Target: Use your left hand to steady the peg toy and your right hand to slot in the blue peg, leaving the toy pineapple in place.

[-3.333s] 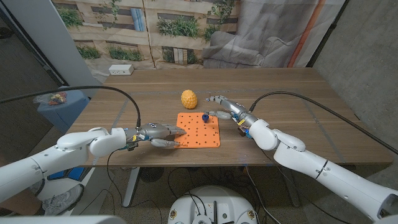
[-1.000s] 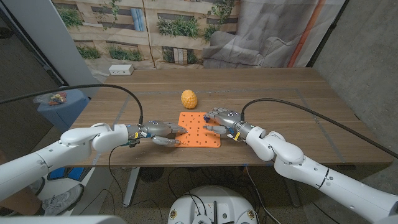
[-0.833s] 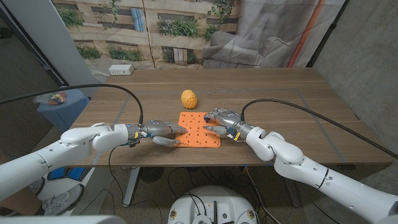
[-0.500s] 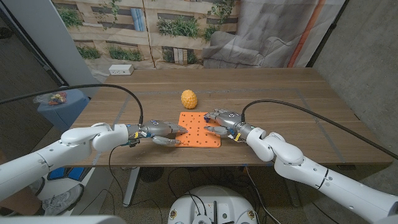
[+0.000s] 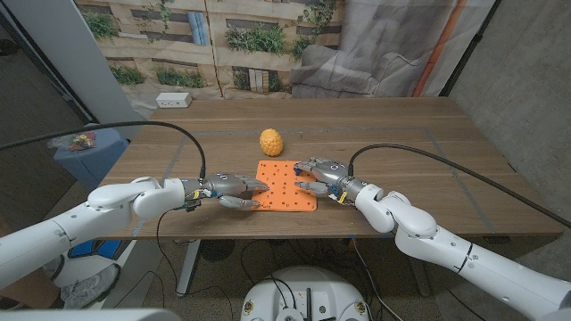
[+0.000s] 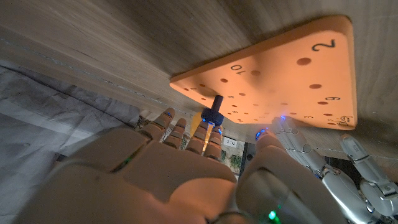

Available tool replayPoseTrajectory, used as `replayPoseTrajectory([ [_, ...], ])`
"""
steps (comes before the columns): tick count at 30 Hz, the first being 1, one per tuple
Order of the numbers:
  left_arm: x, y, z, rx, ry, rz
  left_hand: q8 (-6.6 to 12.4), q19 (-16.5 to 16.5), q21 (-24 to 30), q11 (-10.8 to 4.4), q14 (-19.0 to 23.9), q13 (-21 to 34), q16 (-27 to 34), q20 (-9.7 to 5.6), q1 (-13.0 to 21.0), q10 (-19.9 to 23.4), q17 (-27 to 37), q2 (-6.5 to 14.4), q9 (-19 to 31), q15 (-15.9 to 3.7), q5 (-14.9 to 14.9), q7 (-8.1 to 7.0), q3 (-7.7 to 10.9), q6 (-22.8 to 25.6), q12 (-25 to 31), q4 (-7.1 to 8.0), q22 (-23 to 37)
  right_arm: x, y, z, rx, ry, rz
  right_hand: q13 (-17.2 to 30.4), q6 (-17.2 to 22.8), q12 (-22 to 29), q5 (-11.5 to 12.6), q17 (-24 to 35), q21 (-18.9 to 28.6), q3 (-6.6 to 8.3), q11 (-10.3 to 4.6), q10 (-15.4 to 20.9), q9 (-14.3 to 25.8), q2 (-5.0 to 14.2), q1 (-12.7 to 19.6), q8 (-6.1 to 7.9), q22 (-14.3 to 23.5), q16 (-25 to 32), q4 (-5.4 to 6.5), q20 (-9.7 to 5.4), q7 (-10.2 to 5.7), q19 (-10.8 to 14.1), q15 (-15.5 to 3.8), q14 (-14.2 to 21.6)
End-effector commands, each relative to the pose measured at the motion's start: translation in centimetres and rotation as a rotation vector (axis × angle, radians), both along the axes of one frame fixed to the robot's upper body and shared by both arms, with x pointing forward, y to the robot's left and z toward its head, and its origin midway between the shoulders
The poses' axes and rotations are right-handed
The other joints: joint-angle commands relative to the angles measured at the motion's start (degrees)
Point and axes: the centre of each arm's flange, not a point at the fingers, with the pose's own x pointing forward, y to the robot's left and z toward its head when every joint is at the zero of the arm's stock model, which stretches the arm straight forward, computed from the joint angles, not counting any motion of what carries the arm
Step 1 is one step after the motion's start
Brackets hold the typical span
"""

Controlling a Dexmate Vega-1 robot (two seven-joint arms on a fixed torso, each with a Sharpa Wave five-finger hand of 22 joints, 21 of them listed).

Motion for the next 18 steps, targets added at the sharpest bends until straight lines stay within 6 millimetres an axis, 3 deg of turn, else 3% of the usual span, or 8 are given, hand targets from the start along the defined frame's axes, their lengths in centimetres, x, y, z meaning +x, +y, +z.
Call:
replayPoseTrajectory([
  [1,-0.33,-0.18,-0.04,-0.003,-0.005,0.003,0.39,0.29,0.16,0.76,3.38,0.24,0.6,-7.81,-0.33,2.36,0.2,4.6,0.21,-1.6,-0.08,0.62,0.35,0.95,0.49,0.15,0.06,-0.16,0.0,-0.63,-0.027,-0.006,0.009,0.13,0.97,0.45,-0.13,0.17,0.24,0.43,-0.11,1.1,0.27,0.68,0.08,0.52,0.01,0.31,0.01,-2.71,-0.17,0.56,-3.29,0.36],
  [13,-0.49,-0.29,-0.15,-0.007,-0.005,0.004,0.37,0.34,0.15,0.75,3.41,0.24,0.59,-7.81,-0.35,2.39,0.2,4.6,0.21,-1.58,-0.08,0.61,0.4,0.91,0.49,0.23,0.05,-0.03,0.18,-0.63,-0.041,0.019,0.004,0.16,1.47,0.33,-0.23,0.34,0.18,0.79,-0.28,1.54,0.28,1.02,-0.66,0.49,0.02,0.48,0.59,-2.84,-0.27,0.62,-3.35,0.37],
  [18,-0.47,-0.25,-0.23,-0.011,-0.004,0.004,0.37,0.36,0.15,0.79,3.44,0.24,0.59,-7.82,-0.35,2.33,0.2,4.6,0.21,-1.58,-0.08,0.6,0.42,0.91,0.47,0.26,0.05,0.03,0.34,-0.68,-0.049,0.046,-0.004,0.19,1.87,0.26,-0.29,0.55,0.03,1.22,-0.64,1.81,0.3,1.53,-1.37,0.48,0.03,0.58,1.36,-3.01,-0.57,0.33,-3.4,0.22],
])
